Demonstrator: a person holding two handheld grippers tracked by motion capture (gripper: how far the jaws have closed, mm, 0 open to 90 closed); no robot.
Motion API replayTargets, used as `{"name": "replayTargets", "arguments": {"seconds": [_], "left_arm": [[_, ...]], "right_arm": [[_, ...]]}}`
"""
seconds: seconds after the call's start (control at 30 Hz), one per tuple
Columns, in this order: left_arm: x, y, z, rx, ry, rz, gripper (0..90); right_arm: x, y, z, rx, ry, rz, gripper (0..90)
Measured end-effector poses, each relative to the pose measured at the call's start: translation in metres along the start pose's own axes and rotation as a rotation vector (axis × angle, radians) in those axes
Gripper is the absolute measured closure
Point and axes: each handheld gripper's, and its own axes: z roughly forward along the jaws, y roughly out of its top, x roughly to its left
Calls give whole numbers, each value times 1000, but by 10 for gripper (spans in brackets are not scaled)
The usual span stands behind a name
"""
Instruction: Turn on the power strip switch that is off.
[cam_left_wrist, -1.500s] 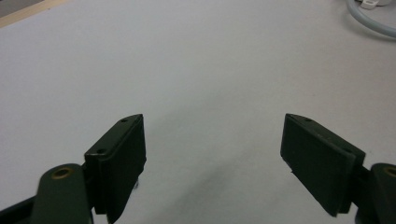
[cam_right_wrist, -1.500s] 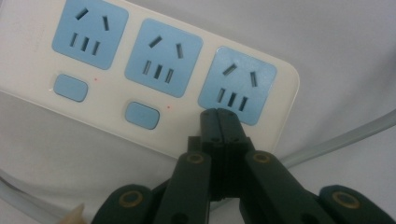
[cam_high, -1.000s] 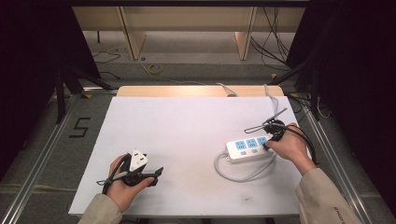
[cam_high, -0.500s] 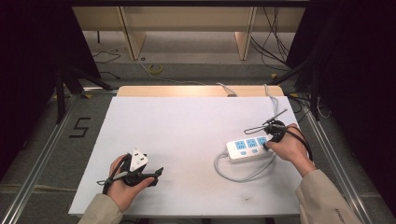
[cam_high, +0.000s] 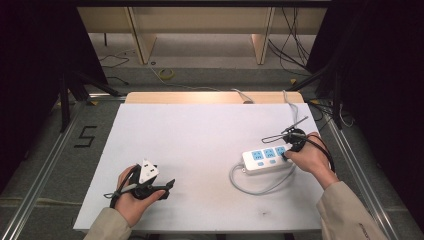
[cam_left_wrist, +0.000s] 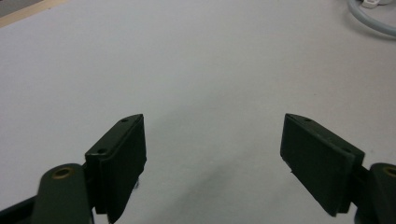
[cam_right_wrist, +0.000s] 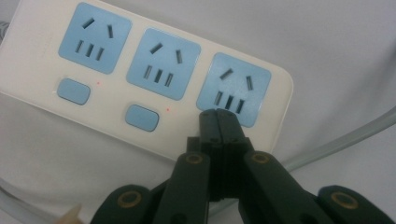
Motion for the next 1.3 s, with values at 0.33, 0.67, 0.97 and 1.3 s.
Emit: {"name": "replayTargets", "arguments": {"seconds": [0.33, 0.67, 0.97, 1.3], "left_arm": [[0, 0, 0, 1, 1, 0, 224], [0, 0, 0, 1, 0, 1, 225], [0, 0, 0, 1, 1, 1, 225], [0, 0, 0, -1, 3, -1, 224]], "right_arm": [[0, -1, -3, -17, 4, 6, 900], [0, -2, -8, -65, 9, -7, 900], [4, -4, -11, -104, 16, -22, 862], [8, -11, -15, -154, 31, -27, 794]]}}
